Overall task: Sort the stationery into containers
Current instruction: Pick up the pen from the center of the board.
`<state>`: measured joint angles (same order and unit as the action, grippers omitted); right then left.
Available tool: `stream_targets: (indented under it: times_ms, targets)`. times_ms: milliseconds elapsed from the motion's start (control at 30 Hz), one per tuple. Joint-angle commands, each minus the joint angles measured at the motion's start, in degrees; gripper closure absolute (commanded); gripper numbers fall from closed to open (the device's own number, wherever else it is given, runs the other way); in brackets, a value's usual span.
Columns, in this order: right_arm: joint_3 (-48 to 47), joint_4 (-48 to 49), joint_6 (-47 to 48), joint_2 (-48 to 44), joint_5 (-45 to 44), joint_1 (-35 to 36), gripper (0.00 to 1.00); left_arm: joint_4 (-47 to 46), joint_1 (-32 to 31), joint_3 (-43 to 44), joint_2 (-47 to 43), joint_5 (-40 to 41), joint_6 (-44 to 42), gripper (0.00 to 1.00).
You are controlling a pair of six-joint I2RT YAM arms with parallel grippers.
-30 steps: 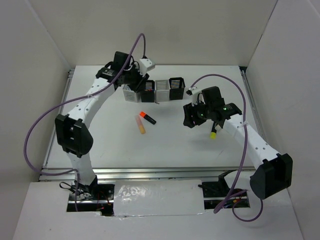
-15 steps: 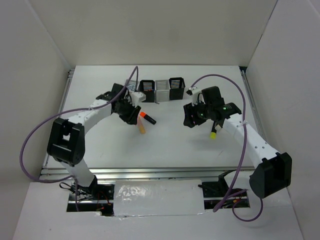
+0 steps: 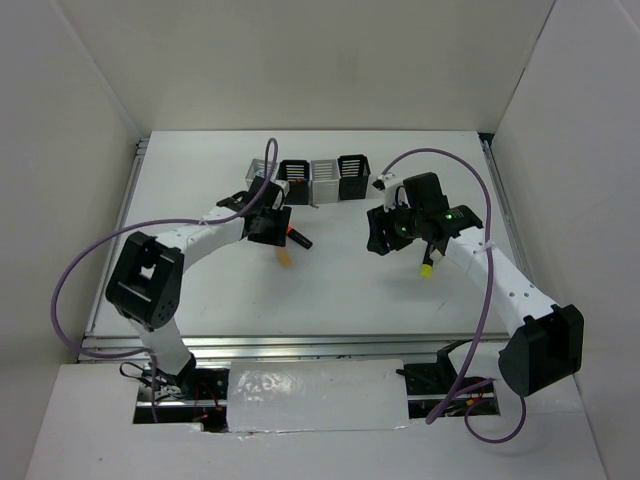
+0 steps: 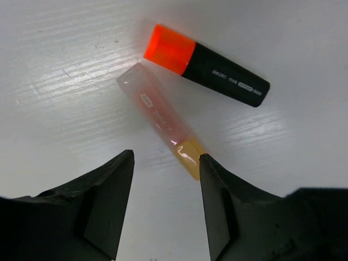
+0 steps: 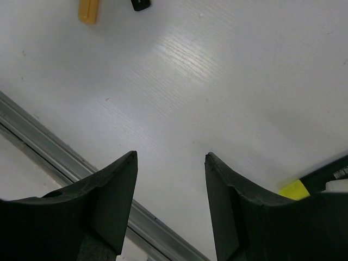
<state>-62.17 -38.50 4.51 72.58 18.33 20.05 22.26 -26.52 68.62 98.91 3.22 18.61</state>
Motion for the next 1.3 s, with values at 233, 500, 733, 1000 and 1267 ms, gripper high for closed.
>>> stream_targets:
  times_ms: [233, 500, 733, 1000, 1267]
  targets:
    - [-0.6, 1.9, -0.1, -0.1, -0.8, -0.4, 0.41, 1.4, -0.8, 2.7, 7.4, 2.2, 9.1, 0.35]
    - [0.2, 2.7, 1.2, -1.1, 0.2, -0.3, 0.41, -1.7, -0.7, -2.5, 8.5, -0.8, 8.2, 0.51]
    - [5.0, 7.0, 11.2, -7.3, -0.8, 1.6, 0.38, -4.1, 3.1, -8.0, -0.2, -15.3, 6.0, 0.83]
    - [4.0, 4.9, 29.4, -14.3, -1.1, 3.4, 0.32, -0.3, 5.5, -8.2, -9.6, -42.3, 5.8, 0.95]
    - [5.3, 10.6, 46.8, -20.8, -8.6, 27.4, 0.33, -1.1, 5.6, -10.7, -14.4, -42.2, 15.6, 0.99]
